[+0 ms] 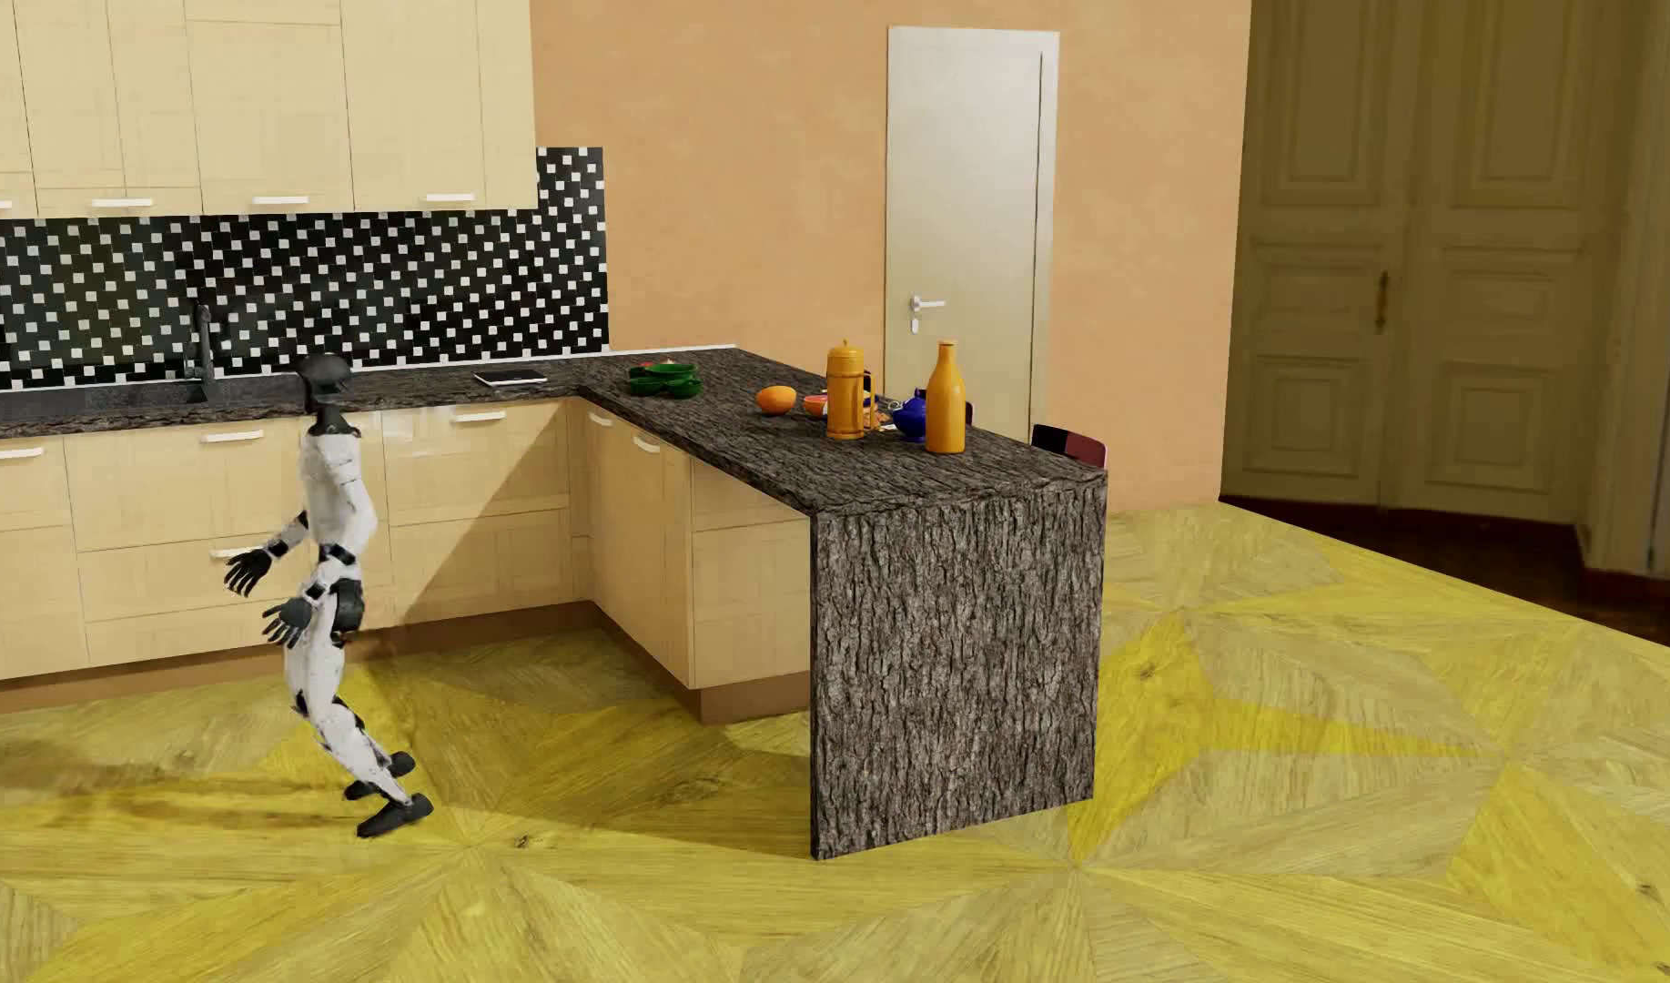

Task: Rotate 180

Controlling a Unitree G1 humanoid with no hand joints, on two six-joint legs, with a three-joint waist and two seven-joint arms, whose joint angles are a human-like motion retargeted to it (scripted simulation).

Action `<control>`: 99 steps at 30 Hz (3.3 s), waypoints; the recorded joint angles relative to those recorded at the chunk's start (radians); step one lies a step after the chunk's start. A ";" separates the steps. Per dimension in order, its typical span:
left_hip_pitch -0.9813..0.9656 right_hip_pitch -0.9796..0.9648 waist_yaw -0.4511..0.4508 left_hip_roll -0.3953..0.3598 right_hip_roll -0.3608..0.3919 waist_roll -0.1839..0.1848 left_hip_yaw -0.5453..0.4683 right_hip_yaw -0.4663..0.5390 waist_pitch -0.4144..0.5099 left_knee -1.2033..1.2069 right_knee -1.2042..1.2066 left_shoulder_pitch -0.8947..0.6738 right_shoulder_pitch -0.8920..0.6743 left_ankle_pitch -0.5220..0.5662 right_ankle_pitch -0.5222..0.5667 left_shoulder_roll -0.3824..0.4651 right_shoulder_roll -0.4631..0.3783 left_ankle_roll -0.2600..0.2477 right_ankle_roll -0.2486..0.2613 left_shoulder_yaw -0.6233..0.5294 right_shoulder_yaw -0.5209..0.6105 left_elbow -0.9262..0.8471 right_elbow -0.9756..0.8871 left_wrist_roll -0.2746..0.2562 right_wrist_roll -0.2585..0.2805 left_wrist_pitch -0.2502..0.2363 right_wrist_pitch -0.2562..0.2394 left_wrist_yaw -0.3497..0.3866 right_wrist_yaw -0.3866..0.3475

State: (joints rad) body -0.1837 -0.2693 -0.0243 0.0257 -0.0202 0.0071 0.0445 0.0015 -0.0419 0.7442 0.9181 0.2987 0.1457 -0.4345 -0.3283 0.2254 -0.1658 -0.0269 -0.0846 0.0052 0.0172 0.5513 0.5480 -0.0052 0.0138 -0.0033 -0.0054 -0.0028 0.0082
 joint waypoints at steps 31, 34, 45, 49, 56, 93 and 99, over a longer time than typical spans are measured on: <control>-0.245 -0.153 -0.242 0.098 0.008 -0.013 0.010 0.086 0.050 0.025 -0.171 -0.103 0.096 0.086 -0.014 -0.048 0.019 -0.020 0.151 -0.093 0.024 -0.001 0.106 0.032 0.029 0.033 0.187 0.054 -0.028; -0.210 -0.164 -0.245 0.119 0.016 -0.031 -0.017 0.083 0.062 0.018 -0.187 -0.121 0.096 0.062 0.015 -0.066 0.001 -0.062 0.148 -0.103 0.021 0.010 0.099 0.006 0.040 0.032 0.164 0.046 0.021; -0.126 -0.250 -0.312 0.172 0.013 -0.025 -0.007 0.049 0.057 -0.065 -0.208 -0.133 0.180 0.044 -0.010 -0.032 0.026 -0.121 0.088 -0.104 0.015 -0.005 0.103 0.038 0.054 0.088 0.165 -0.083 -0.081; -0.128 -0.262 -0.308 0.187 0.045 -0.006 -0.012 0.080 0.060 -0.049 -0.277 -0.096 0.164 0.016 0.132 -0.048 0.059 -0.129 0.120 -0.131 0.005 0.002 0.090 0.062 0.041 0.015 0.198 -0.042 -0.088; -0.092 -0.356 -0.288 0.175 0.015 -0.033 -0.018 0.031 0.086 -0.003 -0.153 -0.141 0.179 -0.051 -0.034 -0.018 0.054 -0.161 -0.025 -0.090 0.011 0.051 0.082 0.038 0.074 0.038 0.164 -0.089 -0.041; -0.201 -0.230 -0.279 0.119 0.082 0.001 -0.016 0.085 0.079 0.053 -0.179 -0.148 0.136 -0.002 0.051 -0.066 0.019 -0.063 0.104 -0.109 0.031 -0.014 0.123 -0.015 0.107 0.050 0.165 -0.018 -0.040; -0.143 -0.258 -0.281 0.133 0.064 -0.018 -0.034 0.052 0.076 -0.015 -0.222 -0.136 0.159 -0.009 0.079 -0.045 0.040 -0.103 0.090 -0.115 0.014 0.023 0.114 0.080 0.034 0.072 0.187 -0.104 -0.019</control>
State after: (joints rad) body -0.3272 -0.5275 -0.3050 0.1587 0.0440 -0.0112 0.0105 0.0531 0.0339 0.7290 0.6962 0.1630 0.3047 -0.4431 -0.2492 0.1801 -0.1257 -0.1301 0.0058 -0.1101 0.0313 0.5738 0.6619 0.0745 0.0480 0.0687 0.1813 -0.1070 -0.0103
